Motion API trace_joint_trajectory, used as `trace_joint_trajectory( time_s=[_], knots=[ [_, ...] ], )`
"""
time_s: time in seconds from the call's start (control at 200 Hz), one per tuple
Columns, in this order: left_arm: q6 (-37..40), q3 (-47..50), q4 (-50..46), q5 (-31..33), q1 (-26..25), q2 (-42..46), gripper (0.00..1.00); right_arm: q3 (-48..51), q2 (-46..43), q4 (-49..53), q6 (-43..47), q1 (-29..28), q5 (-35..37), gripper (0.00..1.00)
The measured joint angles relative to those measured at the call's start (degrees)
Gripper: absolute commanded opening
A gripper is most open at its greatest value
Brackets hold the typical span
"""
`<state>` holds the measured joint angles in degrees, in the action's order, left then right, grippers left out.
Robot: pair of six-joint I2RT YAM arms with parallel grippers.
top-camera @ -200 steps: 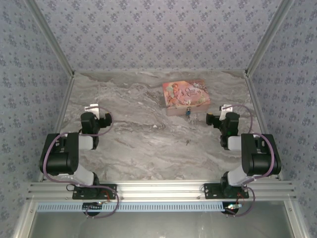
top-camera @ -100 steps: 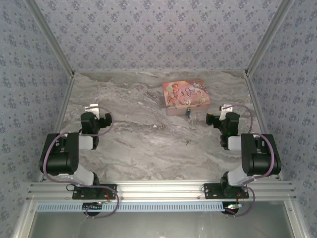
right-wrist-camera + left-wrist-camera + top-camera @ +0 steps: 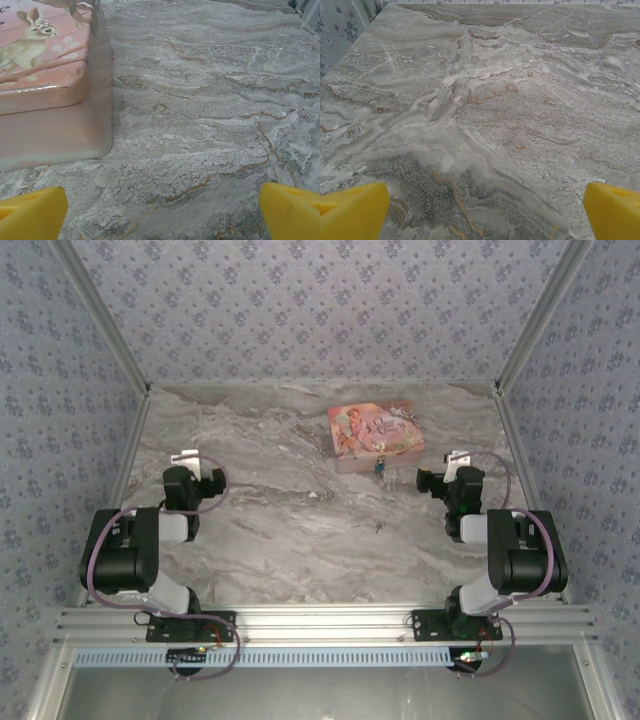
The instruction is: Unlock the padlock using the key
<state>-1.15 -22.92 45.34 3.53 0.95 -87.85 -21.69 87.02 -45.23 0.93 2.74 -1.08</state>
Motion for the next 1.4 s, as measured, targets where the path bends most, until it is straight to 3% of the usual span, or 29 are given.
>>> trace_joint_trajectory(
  time_s=[0.15, 0.305, 0.44, 0.605, 0.784, 0.904, 1.074, 1.289, 1.399],
  knots=[
    [-0.11, -0.09, -7.06, 1.70, -0.48, 8.00, 0.99, -0.85, -0.42, 2.36, 0.00, 0.02, -0.24, 1.00],
    [-4.42, -2.91, -14.38, 2.25, -1.29, 20.39, 0.99, -8.59, -6.73, 17.57, -0.24, 0.37, -0.44, 1.00],
    [-11.23, -10.54, -23.67, 0.90, -3.56, 23.47, 0.99, -16.59, -14.84, 31.08, -1.75, -0.20, -1.57, 1.00],
    [-17.84, -16.02, -32.20, -3.41, -10.60, 23.34, 0.99, -23.32, -22.77, 49.70, -4.59, -3.56, -3.89, 1.00],
    [-23.50, -15.93, -36.63, -6.84, -20.52, 23.26, 1.00, -24.85, -26.10, 68.76, -7.13, -9.07, -6.08, 0.89],
    [-28.15, -14.25, -34.45, -7.80, -24.76, 23.17, 0.99, -24.50, -24.46, 77.44, -8.94, -15.91, -6.45, 0.83],
    [-32.04, -13.16, -32.83, -8.26, -26.51, 20.44, 1.00, -24.30, -16.09, 80.70, -9.75, -23.76, -6.19, 0.73],
    [-33.90, -13.16, -32.68, -8.24, -26.58, 19.69, 0.99, -27.06, -2.12, 80.89, -8.33, -26.71, -6.71, 0.56],
    [-34.32, -13.18, -32.72, -8.22, -26.60, 19.69, 0.99, -30.38, 2.86, 80.91, -7.26, -27.06, -7.56, 0.52]
  ],
)
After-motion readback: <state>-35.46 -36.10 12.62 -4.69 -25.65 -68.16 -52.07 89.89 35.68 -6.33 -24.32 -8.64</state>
